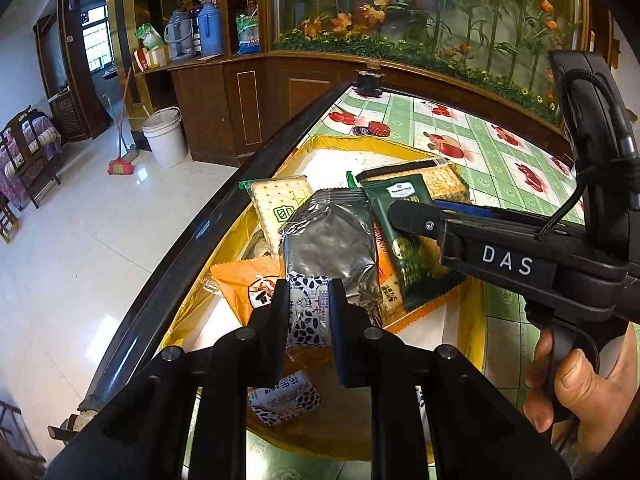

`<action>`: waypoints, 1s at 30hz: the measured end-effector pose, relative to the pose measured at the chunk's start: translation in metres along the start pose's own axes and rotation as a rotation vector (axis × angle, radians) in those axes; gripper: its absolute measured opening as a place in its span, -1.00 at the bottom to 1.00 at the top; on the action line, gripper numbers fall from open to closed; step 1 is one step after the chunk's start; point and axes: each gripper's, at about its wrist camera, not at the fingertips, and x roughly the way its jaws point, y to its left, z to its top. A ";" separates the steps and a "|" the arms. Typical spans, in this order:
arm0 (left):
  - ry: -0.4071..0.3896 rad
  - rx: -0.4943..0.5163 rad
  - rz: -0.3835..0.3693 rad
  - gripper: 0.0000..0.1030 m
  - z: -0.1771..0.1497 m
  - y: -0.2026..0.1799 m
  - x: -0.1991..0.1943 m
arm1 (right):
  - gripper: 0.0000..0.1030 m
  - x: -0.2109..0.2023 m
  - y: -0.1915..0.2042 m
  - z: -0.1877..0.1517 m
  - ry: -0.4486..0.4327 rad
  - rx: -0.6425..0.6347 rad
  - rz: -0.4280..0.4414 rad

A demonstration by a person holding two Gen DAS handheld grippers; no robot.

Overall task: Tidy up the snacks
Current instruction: 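Open both tools to drop the candy and cracker bag into tray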

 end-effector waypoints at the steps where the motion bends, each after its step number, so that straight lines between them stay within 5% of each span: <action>1: 0.000 0.001 0.001 -0.68 0.000 0.000 0.001 | -0.16 0.001 -0.001 0.001 0.001 -0.001 -0.002; 17: 0.017 -0.011 0.011 -0.63 0.012 -0.005 0.012 | -0.14 0.002 -0.003 0.009 -0.010 0.014 -0.013; 19: 0.015 -0.006 0.017 -0.49 0.012 -0.007 0.011 | -0.03 -0.004 -0.004 0.011 -0.025 0.013 -0.021; 21: 0.017 0.000 0.033 0.20 0.012 -0.010 0.011 | 0.31 -0.010 -0.004 0.011 -0.038 0.012 -0.031; 23: 0.005 -0.002 0.048 0.47 0.010 -0.011 0.007 | 0.44 -0.018 -0.004 0.011 -0.059 0.009 -0.046; 30: -0.022 0.007 0.090 0.47 0.009 -0.011 -0.009 | 0.59 -0.038 -0.005 0.009 -0.085 0.014 -0.061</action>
